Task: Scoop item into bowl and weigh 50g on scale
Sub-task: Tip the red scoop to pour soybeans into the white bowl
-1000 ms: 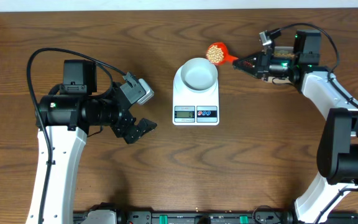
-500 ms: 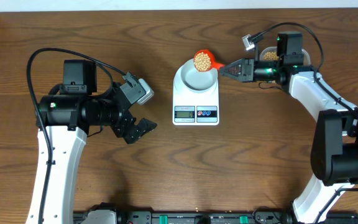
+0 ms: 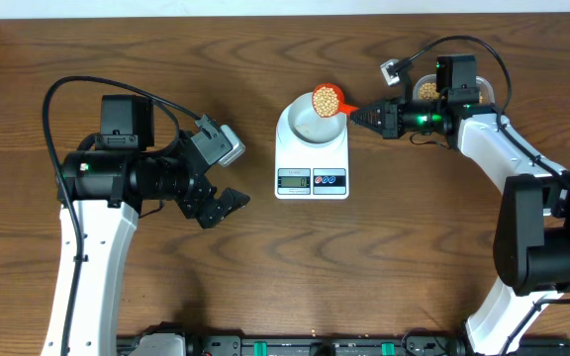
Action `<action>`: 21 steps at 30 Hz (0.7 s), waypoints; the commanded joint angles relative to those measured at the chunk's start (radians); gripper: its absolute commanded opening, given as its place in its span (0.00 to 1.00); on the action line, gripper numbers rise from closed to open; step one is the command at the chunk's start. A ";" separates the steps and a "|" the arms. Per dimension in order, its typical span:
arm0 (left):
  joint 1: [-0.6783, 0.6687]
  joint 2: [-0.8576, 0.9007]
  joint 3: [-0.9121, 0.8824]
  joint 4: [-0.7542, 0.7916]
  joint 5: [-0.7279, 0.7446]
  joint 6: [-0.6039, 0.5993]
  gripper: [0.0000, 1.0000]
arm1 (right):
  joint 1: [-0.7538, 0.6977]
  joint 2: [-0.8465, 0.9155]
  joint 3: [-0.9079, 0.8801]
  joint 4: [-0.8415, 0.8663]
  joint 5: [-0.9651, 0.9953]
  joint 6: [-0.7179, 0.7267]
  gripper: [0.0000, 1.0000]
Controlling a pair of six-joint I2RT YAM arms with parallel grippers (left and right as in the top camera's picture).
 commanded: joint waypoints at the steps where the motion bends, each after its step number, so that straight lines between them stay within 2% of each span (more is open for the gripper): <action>1: 0.004 -0.002 0.015 -0.003 0.013 -0.002 0.98 | 0.003 0.012 0.000 -0.003 0.002 -0.084 0.01; 21: 0.004 -0.002 0.015 -0.003 0.013 -0.002 0.98 | 0.003 0.012 0.000 -0.003 0.003 -0.285 0.01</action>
